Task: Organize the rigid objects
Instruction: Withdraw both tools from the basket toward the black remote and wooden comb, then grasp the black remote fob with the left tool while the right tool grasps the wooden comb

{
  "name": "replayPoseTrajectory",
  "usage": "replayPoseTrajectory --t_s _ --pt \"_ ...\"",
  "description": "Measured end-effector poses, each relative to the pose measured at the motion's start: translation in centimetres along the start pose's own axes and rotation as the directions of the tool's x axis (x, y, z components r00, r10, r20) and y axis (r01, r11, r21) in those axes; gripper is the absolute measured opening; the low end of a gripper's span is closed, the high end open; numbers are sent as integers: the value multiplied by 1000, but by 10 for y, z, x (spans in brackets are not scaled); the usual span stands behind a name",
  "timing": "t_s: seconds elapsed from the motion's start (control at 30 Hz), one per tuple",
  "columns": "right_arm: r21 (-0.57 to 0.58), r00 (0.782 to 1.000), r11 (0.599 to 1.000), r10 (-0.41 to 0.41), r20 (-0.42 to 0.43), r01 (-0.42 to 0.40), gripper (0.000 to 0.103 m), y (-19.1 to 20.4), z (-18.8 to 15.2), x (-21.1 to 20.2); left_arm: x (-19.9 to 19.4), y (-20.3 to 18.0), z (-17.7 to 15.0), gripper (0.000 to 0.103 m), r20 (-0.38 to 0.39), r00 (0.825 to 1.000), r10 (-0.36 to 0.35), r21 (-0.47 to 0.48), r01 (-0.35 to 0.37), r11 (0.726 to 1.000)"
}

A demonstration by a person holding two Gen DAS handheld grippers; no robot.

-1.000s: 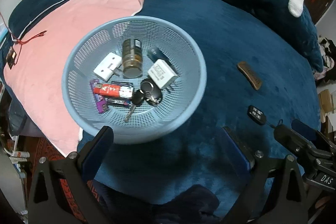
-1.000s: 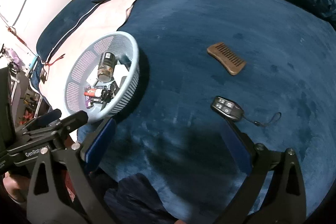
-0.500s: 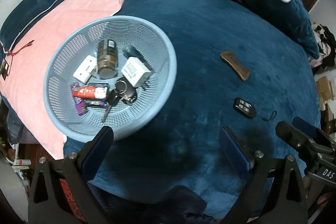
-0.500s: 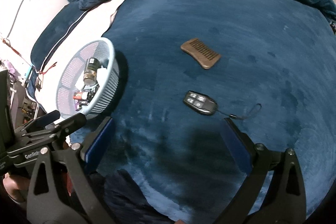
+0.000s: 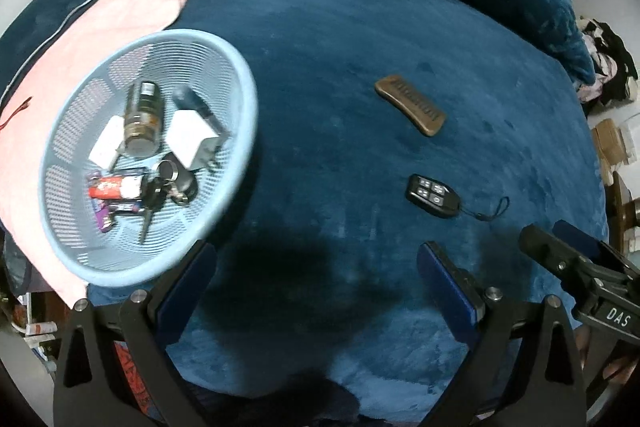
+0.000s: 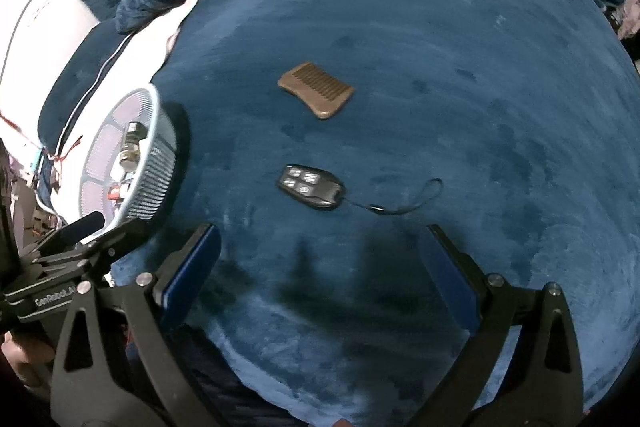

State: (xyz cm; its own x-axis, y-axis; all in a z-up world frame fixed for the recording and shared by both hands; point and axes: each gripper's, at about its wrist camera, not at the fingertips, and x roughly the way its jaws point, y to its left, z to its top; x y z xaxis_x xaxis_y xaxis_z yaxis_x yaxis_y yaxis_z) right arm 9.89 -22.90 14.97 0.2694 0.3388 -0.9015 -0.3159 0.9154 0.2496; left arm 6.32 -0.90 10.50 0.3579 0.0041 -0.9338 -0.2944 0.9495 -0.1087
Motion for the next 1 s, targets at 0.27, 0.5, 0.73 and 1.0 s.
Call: replayPoseTrajectory --t_s 0.27,0.5,0.73,1.0 --pt "49 999 998 -33 -20 34 100 -28 -1 9 27 -30 7 101 -51 997 -51 39 53 998" --pt "109 996 990 -86 -6 86 100 -57 -6 6 61 -55 18 101 -95 990 -102 -50 97 994" --pt "166 991 978 -131 1 129 100 -83 -10 2 94 -83 37 88 -131 987 -93 -109 79 991" --pt "177 990 974 -141 -12 141 100 -88 -10 5 113 -97 25 40 -183 978 -100 12 103 995"
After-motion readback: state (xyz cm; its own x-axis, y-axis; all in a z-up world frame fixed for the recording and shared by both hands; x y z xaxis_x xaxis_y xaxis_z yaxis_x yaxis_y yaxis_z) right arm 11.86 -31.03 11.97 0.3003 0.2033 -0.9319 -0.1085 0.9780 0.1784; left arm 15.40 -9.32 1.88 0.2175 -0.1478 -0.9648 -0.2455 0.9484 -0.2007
